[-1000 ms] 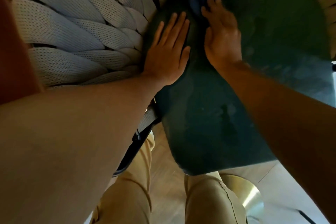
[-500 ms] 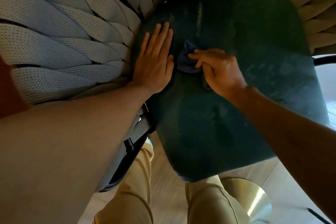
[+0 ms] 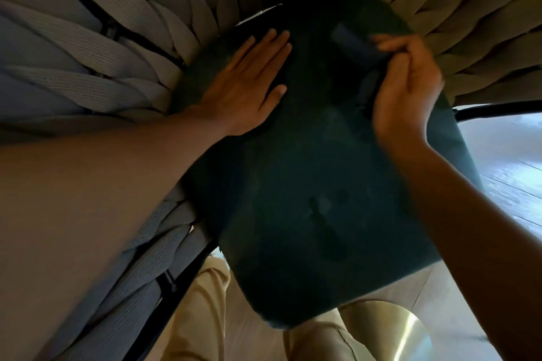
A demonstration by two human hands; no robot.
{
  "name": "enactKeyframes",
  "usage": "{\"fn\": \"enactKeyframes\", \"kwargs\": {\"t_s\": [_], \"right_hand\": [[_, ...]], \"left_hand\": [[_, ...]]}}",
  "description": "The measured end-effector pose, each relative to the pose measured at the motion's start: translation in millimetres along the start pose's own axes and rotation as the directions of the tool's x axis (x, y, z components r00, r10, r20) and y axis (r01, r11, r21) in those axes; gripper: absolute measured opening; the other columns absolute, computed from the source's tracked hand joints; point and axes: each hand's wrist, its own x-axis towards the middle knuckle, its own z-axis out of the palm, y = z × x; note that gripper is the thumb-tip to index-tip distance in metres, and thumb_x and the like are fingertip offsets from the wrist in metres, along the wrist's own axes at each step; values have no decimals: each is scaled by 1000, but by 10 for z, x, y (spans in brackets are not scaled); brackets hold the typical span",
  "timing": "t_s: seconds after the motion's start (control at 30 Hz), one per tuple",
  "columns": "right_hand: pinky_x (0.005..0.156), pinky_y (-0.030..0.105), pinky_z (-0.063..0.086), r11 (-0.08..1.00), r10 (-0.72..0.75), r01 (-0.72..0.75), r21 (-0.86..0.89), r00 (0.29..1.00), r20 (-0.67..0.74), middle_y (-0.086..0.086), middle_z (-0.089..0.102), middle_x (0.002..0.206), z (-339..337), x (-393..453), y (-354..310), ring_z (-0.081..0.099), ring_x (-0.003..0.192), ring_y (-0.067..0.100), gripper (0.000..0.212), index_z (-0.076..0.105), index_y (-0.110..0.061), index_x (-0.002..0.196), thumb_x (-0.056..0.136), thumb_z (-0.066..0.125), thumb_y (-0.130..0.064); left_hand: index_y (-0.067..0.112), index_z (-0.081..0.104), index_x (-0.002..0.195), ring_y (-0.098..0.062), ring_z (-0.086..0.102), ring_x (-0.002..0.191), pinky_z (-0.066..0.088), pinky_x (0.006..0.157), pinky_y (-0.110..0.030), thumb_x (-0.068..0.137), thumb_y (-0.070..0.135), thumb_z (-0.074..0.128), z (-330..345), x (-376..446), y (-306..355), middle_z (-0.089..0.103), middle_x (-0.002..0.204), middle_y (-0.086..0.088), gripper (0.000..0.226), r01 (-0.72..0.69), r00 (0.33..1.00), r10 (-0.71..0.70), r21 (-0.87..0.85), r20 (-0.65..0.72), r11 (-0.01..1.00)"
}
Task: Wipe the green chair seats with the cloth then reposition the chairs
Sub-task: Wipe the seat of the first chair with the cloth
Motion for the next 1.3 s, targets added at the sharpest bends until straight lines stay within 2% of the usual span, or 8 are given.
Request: {"fn": "enactKeyframes", "kwargs": {"t_s": [0.13, 0.23, 0.37, 0.57, 0.73, 0.97, 1.17, 1.3], "right_hand": [[125, 48, 20, 929, -75, 135, -344, 980, 183, 6, 44, 156, 82, 257, 172, 31, 150, 23, 40, 59, -15, 135, 100, 44, -25], [124, 42, -2, 837, 29, 155, -524, 945, 326, 11, 16, 168, 254, 376, 239, 4, 156, 30, 65, 28, -16, 159, 99, 45, -36], [125, 39, 12, 825, -12, 171, -539, 958, 285, 14, 28, 164, 468, 398, 347, 16, 154, 33, 58, 38, -7, 154, 97, 43, -18], [112, 18, 35, 887, -259, 337, -315, 929, 263, 11, 68, 129, 377, 274, 532, 54, 132, 19, 32, 77, -2, 107, 93, 47, -3], [103, 33, 51, 914, -296, 363, -184, 903, 313, 7, 74, 117, 251, 67, 508, 63, 122, 17, 27, 77, 0, 87, 90, 51, 1], [94, 23, 55, 1000, 7, 0, -16, 901, 433, 3, 76, 96, 34, -171, 325, 71, 105, 5, 30, 75, -10, 73, 85, 52, 5], [90, 32, 57, 877, 279, -430, 215, 819, 502, 13, 76, 93, -290, -32, 119, 74, 96, 22, 37, 71, -6, 73, 88, 41, 11], [103, 30, 50, 993, -45, 62, -97, 985, 169, 1, 73, 114, -437, 203, 216, 67, 114, 13, 30, 76, -7, 93, 94, 46, -3]], "left_hand": [[6, 13, 162, -23, 2, 158, 1, 128, -40, 109, 42, 28, 7, 105, -1, 7, 171, -11, 65, -38, 999, 38, 24, -1, 999], [5, 14, 162, -25, 4, 158, 1, 128, -40, 110, 42, 28, 12, 149, 26, 9, 170, -12, 65, -45, 999, 45, 15, -10, 999], [4, 16, 161, -25, 5, 158, 1, 128, -39, 110, 42, 27, 28, 157, 11, 10, 170, -13, 65, -46, 999, 47, 41, -11, 998], [3, 20, 160, -26, 9, 157, 4, 128, -40, 109, 40, 30, 40, 184, -29, 13, 169, -13, 64, -61, 997, 63, 67, -32, 996], [3, 19, 160, -26, 8, 157, 3, 128, -39, 107, 33, 32, 41, 187, -33, 13, 169, -14, 62, -69, 997, 71, 63, -32, 996], [3, 22, 160, -27, 9, 157, 2, 128, -39, 106, 30, 36, 8, 186, -12, 16, 169, -14, 62, -71, 996, 73, 43, -46, 997], [6, 18, 161, -22, 2, 158, -6, 127, -34, 105, 32, 38, -44, 219, 92, 11, 170, -11, 65, 1, 1000, 0, 32, -23, 999], [9, 15, 162, -20, 0, 158, -5, 127, -34, 105, 35, 36, -58, 431, 285, 8, 171, -8, 66, -31, 1000, 31, 6, -2, 1000]]}}
